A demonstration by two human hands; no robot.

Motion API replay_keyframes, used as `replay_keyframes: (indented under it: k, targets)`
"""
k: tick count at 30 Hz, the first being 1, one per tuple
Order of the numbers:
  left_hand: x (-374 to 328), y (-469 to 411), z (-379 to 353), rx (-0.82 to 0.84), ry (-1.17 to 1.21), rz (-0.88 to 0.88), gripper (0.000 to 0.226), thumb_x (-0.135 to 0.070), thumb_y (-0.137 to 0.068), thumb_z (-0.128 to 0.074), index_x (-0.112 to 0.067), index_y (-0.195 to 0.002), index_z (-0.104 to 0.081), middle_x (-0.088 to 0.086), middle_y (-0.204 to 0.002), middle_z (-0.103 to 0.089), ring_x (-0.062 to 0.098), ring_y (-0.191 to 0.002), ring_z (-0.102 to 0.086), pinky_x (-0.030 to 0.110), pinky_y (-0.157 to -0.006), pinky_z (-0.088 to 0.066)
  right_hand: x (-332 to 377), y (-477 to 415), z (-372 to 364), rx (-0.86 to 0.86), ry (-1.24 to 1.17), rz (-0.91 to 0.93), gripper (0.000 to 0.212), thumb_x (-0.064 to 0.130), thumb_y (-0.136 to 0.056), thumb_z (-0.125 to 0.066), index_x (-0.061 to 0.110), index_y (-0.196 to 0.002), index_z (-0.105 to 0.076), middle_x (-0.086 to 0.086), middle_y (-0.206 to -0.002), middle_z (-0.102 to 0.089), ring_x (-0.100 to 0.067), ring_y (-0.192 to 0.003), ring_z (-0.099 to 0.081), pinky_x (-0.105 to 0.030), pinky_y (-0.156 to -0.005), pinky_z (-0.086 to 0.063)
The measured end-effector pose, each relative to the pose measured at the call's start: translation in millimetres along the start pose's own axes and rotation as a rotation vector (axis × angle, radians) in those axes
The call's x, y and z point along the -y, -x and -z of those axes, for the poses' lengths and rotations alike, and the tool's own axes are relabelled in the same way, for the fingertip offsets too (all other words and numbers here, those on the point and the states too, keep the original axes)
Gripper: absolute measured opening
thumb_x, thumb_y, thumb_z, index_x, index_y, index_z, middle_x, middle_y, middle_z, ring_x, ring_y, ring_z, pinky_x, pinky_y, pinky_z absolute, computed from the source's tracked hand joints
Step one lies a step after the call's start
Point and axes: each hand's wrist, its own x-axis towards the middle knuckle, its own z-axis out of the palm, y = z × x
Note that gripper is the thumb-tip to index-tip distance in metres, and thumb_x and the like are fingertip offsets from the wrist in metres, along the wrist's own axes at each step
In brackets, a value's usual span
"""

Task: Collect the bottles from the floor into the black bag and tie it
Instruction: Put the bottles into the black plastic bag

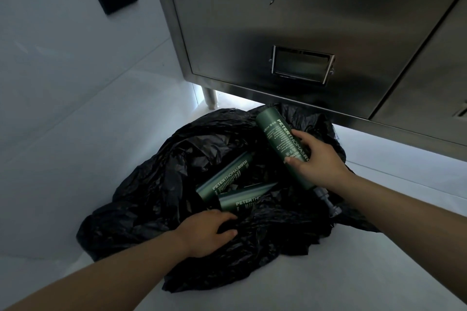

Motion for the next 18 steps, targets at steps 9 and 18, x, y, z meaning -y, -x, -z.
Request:
replay_keyframes:
  k: [9, 18]
  targets:
    - [-0.1, -0.5, -3.6, 0.090, -0.007, -0.047, 0.051, -0.054, -0.092, -0.041, -0.029, -0.136, -0.044, 0.003, -0.133, -0.053, 0.016, -0.122, -0.048, 0.026, -0.104, -0.036, 1.0, 1.1, -17.9, 0.033, -0.018, 0.048, 0.070, 0.031, -0.074, -0.074, 0.032, -0.136, -0.041, 0.013, -0.104, -0.051, -0.006, -0.093, -0.050, -0.019, -0.082, -0.034]
    - [30.9, -24.7, 60.2, -0.479, 0.011, -0.104, 0.042, -0.033, -0.092, -0.052, -0.019, -0.132, -0.051, 0.001, -0.132, -0.053, 0.017, -0.124, -0.047, 0.023, -0.104, -0.032, -14.5, 20.9, -37.7, 0.126, 0.000, 0.016, 0.070, 0.032, -0.074, -0.074, 0.030, -0.136, -0.040, 0.006, -0.121, -0.057, -0.006, -0.109, -0.050, -0.018, -0.089, -0.034]
